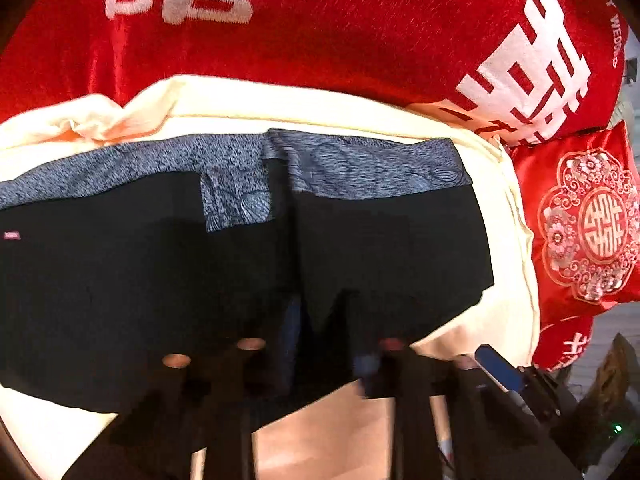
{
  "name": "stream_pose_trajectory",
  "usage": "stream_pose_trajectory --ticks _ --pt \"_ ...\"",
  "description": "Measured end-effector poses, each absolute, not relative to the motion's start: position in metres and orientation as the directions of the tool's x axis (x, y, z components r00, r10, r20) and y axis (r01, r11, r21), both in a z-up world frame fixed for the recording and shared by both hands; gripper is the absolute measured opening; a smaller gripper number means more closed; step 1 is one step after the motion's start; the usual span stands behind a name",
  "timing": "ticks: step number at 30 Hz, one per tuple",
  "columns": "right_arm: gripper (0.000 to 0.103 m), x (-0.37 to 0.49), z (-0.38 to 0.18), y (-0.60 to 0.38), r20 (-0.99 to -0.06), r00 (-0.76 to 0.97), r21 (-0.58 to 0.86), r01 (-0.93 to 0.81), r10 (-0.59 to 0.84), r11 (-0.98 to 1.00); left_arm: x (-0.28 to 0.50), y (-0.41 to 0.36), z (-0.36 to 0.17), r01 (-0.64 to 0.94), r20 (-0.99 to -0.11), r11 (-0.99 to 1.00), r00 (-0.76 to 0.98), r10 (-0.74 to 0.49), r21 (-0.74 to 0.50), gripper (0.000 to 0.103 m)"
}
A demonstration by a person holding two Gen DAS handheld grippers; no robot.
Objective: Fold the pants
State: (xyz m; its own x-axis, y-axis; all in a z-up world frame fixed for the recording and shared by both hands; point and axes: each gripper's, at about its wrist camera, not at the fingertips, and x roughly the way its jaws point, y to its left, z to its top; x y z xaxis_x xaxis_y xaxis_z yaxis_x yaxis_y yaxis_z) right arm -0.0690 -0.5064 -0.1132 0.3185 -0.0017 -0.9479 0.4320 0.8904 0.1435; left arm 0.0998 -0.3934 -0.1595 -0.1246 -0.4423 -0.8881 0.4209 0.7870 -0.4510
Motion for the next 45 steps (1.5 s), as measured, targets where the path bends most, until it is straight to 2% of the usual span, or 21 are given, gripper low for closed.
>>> stream_pose_trajectory --ticks 1,3,4,10,13,15,18,21,23,25,27,31,37,42,43,45 --pt "0.036 -0.071 -0.112 -0.510 -0.946 0.323 0.150 0.435 0.001 0.888 0.100 -0.391 -0.159 0.413 -0.881 0.783 -0.129 -0.455 -0.465 0.019" --pt "0.036 -0.072 -0.108 -0.520 -0.943 0.334 0.152 0.444 -0.005 0.883 0.098 -0.386 -0.155 0.430 -0.883 0.778 -0.118 -0.455 -0.458 0.009" --pt "0.036 -0.072 -0.106 -0.525 -0.941 0.339 0.151 0.450 -0.012 0.880 0.097 -0.384 -0.155 0.442 -0.889 0.780 -0.112 -0.443 -0.444 0.008" --pt "0.036 -0.049 -0.129 -0.600 -0.938 0.344 0.169 0.580 -0.052 0.797 0.089 -0.386 -0.162 0.464 -0.912 0.794 -0.088 -0.400 -0.393 0.008" --pt "0.036 -0.037 -0.148 -0.619 -0.939 0.343 0.252 0.602 0.039 0.758 0.088 -0.386 -0.164 0.466 -0.912 0.794 -0.085 -0.401 -0.392 0.008" --pt "0.038 -0.029 -0.152 -0.607 -0.939 0.334 0.265 0.555 0.081 0.788 0.086 -0.383 -0.162 0.473 -0.912 0.790 -0.080 -0.402 -0.390 0.008" --pt "0.040 -0.023 -0.143 -0.572 -0.958 0.286 0.114 0.448 -0.022 0.887 0.081 -0.379 -0.164 0.476 -0.925 0.802 -0.075 -0.372 -0.361 0.008" --pt "0.040 -0.025 -0.118 -0.543 -0.931 0.360 0.070 0.356 -0.068 0.932 0.079 -0.373 -0.164 0.466 -0.927 0.811 -0.055 -0.372 -0.353 0.008" --pt "0.045 -0.022 -0.108 -0.516 -0.916 0.397 0.047 0.250 -0.059 0.967 0.079 -0.369 -0.160 0.461 -0.937 0.831 -0.006 -0.349 -0.312 0.008" --pt "0.049 -0.017 -0.108 -0.486 -0.909 0.413 0.011 0.139 -0.047 0.990 0.081 -0.361 -0.160 0.438 -0.946 0.853 0.020 -0.325 -0.284 0.008" --pt "0.049 -0.011 -0.113 -0.449 -0.899 0.429 -0.087 0.013 -0.084 0.996 0.083 -0.352 -0.161 0.408 -0.949 0.870 0.027 -0.314 -0.276 0.009" --pt "0.049 -0.001 -0.123 -0.401 -0.872 0.478 -0.195 -0.141 -0.106 0.971 0.087 -0.328 -0.169 0.371 -0.966 0.901 0.039 -0.256 -0.224 0.009" --pt "0.049 0.005 -0.139 -0.373 -0.861 0.495 -0.271 -0.252 -0.116 0.929 0.089 -0.298 -0.179 0.322 -0.973 0.925 0.044 -0.227 -0.202 0.009" --pt "0.049 0.016 -0.153 -0.368 -0.853 0.477 -0.359 -0.245 -0.210 0.901 0.092 -0.283 -0.186 0.288 -0.974 0.937 0.046 -0.222 -0.200 0.009" --pt "0.048 0.020 -0.159 -0.367 -0.867 0.449 -0.354 -0.252 -0.215 0.901 0.092 -0.282 -0.187 0.286 -0.974 0.937 0.045 -0.220 -0.199 0.009" --pt "0.017 0.026 -0.163 -0.369 -0.899 0.403 -0.289 -0.254 -0.171 0.923 0.092 -0.280 -0.187 0.279 -0.976 0.940 0.041 -0.215 -0.196 0.009"
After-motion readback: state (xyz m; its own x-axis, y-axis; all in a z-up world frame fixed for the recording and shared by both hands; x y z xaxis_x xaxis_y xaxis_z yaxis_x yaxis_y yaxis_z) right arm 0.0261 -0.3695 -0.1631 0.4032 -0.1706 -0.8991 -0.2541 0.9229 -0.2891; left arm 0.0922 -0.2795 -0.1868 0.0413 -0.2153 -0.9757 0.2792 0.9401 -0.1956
